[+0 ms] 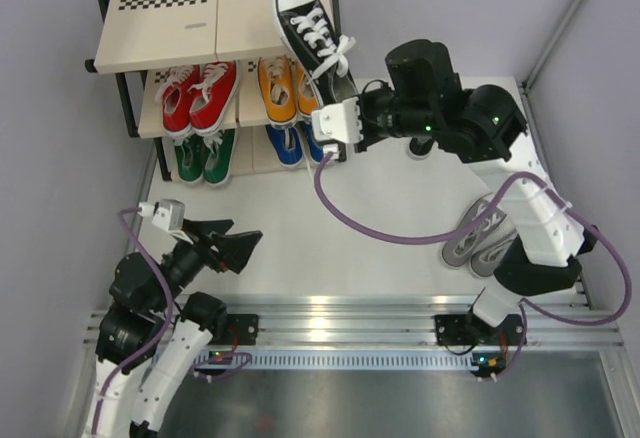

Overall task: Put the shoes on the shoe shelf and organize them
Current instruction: Place the shoe at the shoe shelf.

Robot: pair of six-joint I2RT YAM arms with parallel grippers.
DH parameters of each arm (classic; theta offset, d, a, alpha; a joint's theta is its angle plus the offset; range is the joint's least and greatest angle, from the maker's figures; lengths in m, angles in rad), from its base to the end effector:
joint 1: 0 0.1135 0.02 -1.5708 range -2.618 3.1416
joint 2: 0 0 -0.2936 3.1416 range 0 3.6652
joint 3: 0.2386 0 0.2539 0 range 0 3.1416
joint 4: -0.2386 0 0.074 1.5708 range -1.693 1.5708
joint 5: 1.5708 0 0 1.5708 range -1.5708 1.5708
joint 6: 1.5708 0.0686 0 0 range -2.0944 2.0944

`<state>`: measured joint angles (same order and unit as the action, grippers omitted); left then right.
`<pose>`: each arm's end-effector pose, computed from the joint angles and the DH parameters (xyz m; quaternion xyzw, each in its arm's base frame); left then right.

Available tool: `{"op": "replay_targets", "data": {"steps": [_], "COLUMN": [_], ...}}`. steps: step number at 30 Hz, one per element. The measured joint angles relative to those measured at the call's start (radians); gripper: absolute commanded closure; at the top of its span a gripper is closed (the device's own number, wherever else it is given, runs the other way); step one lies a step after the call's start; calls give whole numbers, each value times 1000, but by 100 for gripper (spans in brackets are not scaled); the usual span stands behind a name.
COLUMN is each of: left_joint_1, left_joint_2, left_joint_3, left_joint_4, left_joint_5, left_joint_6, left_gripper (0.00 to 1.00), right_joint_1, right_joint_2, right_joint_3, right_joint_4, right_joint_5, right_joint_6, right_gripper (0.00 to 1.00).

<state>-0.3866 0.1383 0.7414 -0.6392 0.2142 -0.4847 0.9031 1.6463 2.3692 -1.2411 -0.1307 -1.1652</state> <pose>0.0309 -0.0283 0.3382 0.0390 0.7184 -0.3610 0.5933 0.1854 0.2496 0.5441 -0.7583 0.4129 -0.0095 0.5043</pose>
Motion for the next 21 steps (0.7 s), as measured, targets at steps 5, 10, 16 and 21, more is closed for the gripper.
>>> {"op": "replay_targets", "data": {"steps": [5,10,16,21], "left_joint_1": [0,0,0,0], "left_joint_2": [-17,-36,-58,-82], "left_joint_3": [-18,-32,-52,-68], "left_joint_4": [-16,-27,-28,-28], "left_joint_5": [-3,-5,-5,-3], "left_joint_6": [-4,-7,-13,-18], "left_gripper": [2,2,2,2], "right_joint_1": [0,0,0,0], "right_joint_2": [101,174,219,246], "right_joint_3": [50,74,97,115], "right_joint_4": [119,226,306,367], "right_joint_5": [88,164,227,262], "right_joint_6": [8,-3,-30,-55], "right_gripper": [100,100,100,100]}}
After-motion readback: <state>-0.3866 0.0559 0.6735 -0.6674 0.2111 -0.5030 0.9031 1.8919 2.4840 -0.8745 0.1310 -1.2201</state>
